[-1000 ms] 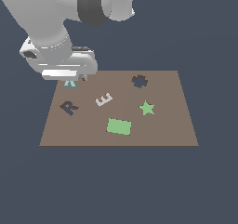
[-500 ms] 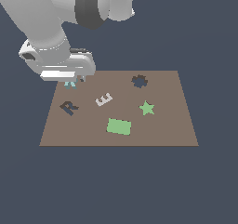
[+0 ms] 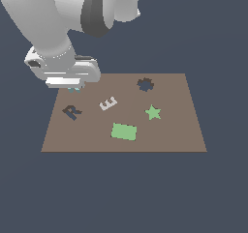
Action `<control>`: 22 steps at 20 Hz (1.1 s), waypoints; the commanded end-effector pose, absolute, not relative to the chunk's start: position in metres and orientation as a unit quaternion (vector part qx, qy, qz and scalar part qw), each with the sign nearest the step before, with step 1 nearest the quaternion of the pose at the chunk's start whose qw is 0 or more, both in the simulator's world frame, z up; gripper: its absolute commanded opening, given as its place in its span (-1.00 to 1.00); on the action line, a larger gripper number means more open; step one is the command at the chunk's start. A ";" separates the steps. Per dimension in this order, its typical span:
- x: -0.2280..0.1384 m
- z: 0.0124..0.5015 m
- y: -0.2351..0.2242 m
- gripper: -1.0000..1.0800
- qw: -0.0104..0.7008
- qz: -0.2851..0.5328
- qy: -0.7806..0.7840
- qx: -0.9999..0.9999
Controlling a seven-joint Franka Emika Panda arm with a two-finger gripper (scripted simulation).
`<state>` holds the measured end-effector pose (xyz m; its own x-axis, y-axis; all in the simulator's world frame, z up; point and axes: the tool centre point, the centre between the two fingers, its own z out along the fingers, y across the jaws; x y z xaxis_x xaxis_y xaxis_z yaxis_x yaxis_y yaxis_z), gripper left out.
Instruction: Insert a designated object into the corresponding slot on a board.
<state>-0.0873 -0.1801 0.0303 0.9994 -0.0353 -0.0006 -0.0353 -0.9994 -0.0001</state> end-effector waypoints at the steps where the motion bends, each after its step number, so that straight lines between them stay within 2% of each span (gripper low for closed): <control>1: -0.087 0.030 -0.180 -1.00 0.000 0.000 0.017 -1.000; 13: -0.086 0.030 -0.181 -1.00 0.000 0.000 0.011 -1.000; 22: -0.073 0.032 -0.187 -1.00 0.000 0.000 -0.049 -0.999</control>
<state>-0.0763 -0.1855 0.0313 0.9975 0.0712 -0.0005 0.0712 -0.9975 0.0001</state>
